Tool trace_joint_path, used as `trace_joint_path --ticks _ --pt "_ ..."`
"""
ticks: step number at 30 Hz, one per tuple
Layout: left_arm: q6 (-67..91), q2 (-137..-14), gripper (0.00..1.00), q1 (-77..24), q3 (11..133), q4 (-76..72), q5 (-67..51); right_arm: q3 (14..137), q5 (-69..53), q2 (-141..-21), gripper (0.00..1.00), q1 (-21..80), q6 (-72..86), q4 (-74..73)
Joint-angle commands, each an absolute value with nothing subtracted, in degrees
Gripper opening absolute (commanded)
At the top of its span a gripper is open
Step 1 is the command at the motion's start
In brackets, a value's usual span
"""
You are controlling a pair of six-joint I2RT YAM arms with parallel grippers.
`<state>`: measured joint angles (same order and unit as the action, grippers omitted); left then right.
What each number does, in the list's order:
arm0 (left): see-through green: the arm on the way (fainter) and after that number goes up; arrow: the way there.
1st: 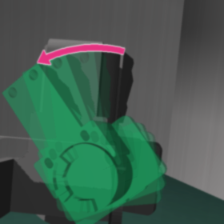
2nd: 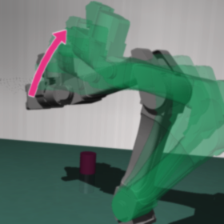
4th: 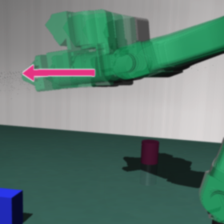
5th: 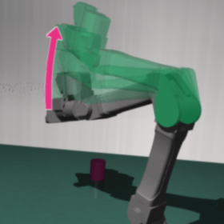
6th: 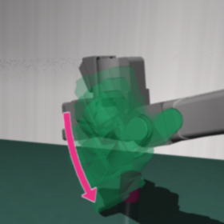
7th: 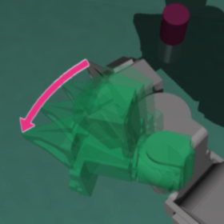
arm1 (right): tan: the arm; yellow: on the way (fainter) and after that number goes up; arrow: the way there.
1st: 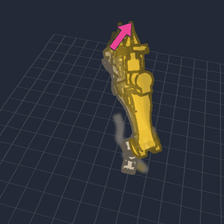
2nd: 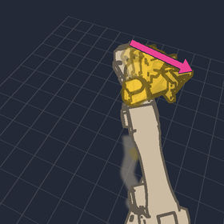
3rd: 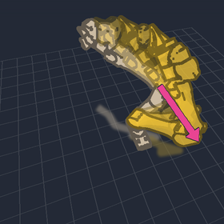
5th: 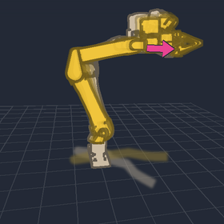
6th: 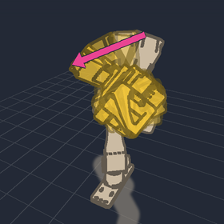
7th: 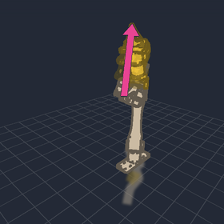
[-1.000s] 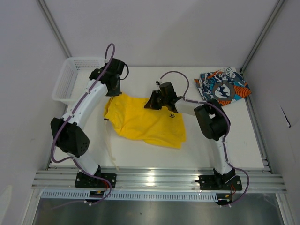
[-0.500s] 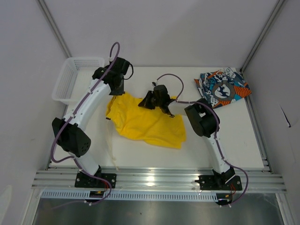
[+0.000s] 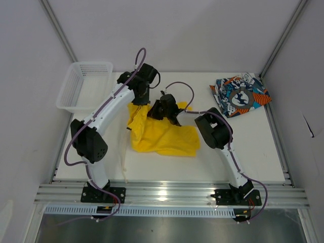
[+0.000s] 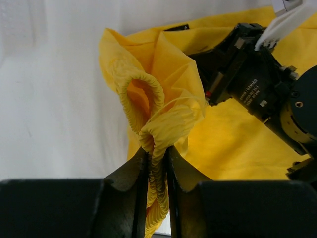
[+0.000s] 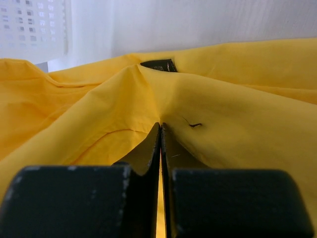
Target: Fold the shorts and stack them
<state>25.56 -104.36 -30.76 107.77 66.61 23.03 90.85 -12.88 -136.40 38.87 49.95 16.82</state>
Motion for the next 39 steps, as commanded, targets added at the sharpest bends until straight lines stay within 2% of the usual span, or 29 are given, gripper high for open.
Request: trace_joint_path --ticks 1,5,13,17,22,28,33,39 --pt "30.31 -105.47 0.2 -31.2 111.18 66.1 17.77 91.32 -10.11 -136.67 0.0 39.46 49.48 14.58" --pt "31.46 -106.08 0.2 -31.2 113.46 65.3 14.33 86.07 -9.49 -132.91 0.0 39.2 50.45 20.2" --pt "30.23 -106.26 0.2 -31.03 119.8 69.87 17.31 77.79 -9.84 -122.27 0.01 37.62 49.92 26.1" --pt "29.62 -105.65 0.2 -30.94 119.62 70.22 18.1 73.49 -10.98 -116.29 0.14 36.04 49.83 25.67" --pt "29.09 -104.86 0.2 -31.03 118.22 70.05 18.81 67.25 -10.72 -106.29 0.2 32.88 46.76 18.47" --pt "28.39 -104.06 0.2 -31.03 117.07 69.61 19.77 60.22 -9.14 -97.04 0.2 27.69 37.89 4.05" --pt "27.95 -103.45 0.21 -31.02 117.33 69.52 20.48 52.23 -14.31 -91.85 0.18 27.42 37.79 6.31" --pt "27.34 -102.75 0.21 -31.03 116.9 69.7 20.48 48.7 -18.1 -92.28 0.17 27.34 38.76 7.55"
